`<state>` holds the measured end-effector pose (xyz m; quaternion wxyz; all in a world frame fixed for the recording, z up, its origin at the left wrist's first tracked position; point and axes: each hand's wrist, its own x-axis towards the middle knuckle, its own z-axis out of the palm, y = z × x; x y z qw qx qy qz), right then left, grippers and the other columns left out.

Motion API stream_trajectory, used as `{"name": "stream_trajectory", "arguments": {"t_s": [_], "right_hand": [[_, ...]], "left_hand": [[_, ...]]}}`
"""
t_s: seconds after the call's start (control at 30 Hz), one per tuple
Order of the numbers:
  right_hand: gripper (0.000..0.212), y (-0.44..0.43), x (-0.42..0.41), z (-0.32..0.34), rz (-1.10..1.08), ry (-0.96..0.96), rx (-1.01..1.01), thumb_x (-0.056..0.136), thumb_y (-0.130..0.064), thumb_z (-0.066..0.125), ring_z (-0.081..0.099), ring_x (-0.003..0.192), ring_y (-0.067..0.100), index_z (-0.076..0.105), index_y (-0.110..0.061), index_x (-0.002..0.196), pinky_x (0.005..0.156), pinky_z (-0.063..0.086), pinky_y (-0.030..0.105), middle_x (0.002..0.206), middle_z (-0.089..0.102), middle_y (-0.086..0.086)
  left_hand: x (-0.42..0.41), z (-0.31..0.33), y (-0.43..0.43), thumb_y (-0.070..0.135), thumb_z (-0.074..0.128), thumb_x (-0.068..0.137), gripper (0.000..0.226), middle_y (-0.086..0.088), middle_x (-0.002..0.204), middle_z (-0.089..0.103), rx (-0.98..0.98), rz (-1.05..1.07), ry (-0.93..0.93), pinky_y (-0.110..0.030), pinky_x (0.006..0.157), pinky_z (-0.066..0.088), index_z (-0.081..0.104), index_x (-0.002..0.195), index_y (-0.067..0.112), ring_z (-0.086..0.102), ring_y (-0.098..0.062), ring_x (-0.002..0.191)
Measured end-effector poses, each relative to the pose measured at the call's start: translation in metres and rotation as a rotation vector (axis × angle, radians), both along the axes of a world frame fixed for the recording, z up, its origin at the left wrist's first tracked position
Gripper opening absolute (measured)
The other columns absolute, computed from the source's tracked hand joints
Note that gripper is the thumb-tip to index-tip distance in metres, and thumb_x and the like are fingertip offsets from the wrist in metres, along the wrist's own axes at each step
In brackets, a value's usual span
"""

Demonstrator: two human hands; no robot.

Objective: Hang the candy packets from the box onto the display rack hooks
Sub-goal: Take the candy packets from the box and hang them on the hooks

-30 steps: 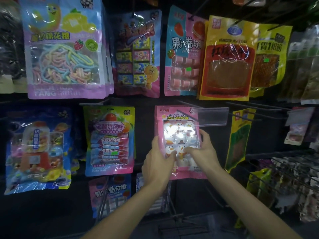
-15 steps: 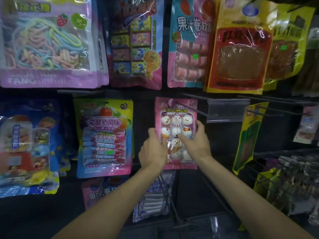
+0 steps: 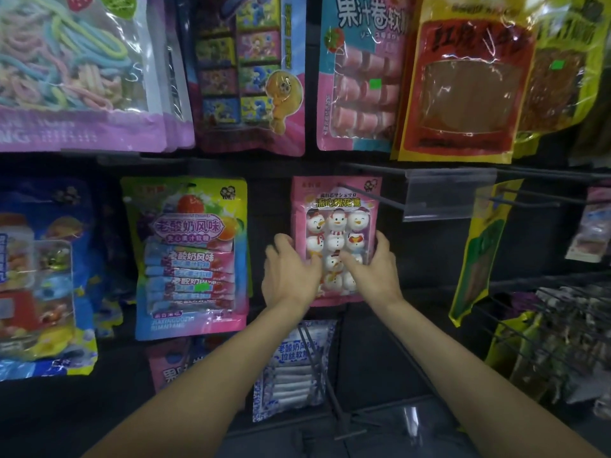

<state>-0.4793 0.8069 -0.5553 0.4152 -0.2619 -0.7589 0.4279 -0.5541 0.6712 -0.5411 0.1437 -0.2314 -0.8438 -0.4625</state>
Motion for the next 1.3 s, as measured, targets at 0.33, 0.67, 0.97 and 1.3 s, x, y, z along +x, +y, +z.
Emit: {"name": "stream_trajectory", "arguments": {"t_s": [0.33,0.67,0.97,1.3], "right_hand": [[0.113,0.003,-0.026,0.008,0.058,0.089,-0.206,0.064,-0.074,0.071,0.053,0.140,0.031,0.021,-0.042,0.160,0.113,0.047,0.059,0.160,0.044,0.003],[0.101,0.012,-0.048,0.007,0.126,0.277,-0.296,0.061,-0.072,0.086,0.065,0.124,0.023,0.040,-0.041,0.146,0.107,0.053,0.053,0.141,0.058,0.000],[0.100,0.014,-0.035,-0.005,0.135,0.180,-0.162,0.070,-0.081,0.078,0.059,0.135,0.017,0.036,-0.041,0.151,0.112,0.050,0.052,0.149,0.055,-0.006],[0.059,0.013,-0.012,-0.002,0.246,0.238,-0.156,0.092,-0.013,0.079,0.072,0.114,0.009,0.055,-0.033,0.142,0.102,0.059,0.048,0.125,0.073,-0.010]], "left_hand": [[0.004,-0.004,0.020,0.059,0.040,0.106,0.077,-0.011,0.169,0.027,0.184,-0.157,-0.144,-0.051,0.102,0.049,-0.002,0.166,0.034,0.055,-0.035,0.136],[0.007,0.001,0.037,0.041,0.044,0.110,0.068,-0.013,0.155,0.044,0.362,-0.128,-0.182,-0.042,0.092,0.048,0.005,0.166,0.039,0.059,-0.034,0.128],[-0.009,-0.010,0.030,0.036,0.055,0.106,0.077,-0.010,0.158,0.042,0.267,-0.222,-0.125,-0.043,0.102,0.050,0.006,0.166,0.032,0.060,-0.032,0.130],[-0.009,-0.006,0.018,0.033,0.068,0.101,0.060,-0.004,0.146,0.052,0.270,-0.215,-0.077,-0.025,0.095,0.039,0.042,0.154,0.022,0.052,-0.009,0.115]]}}
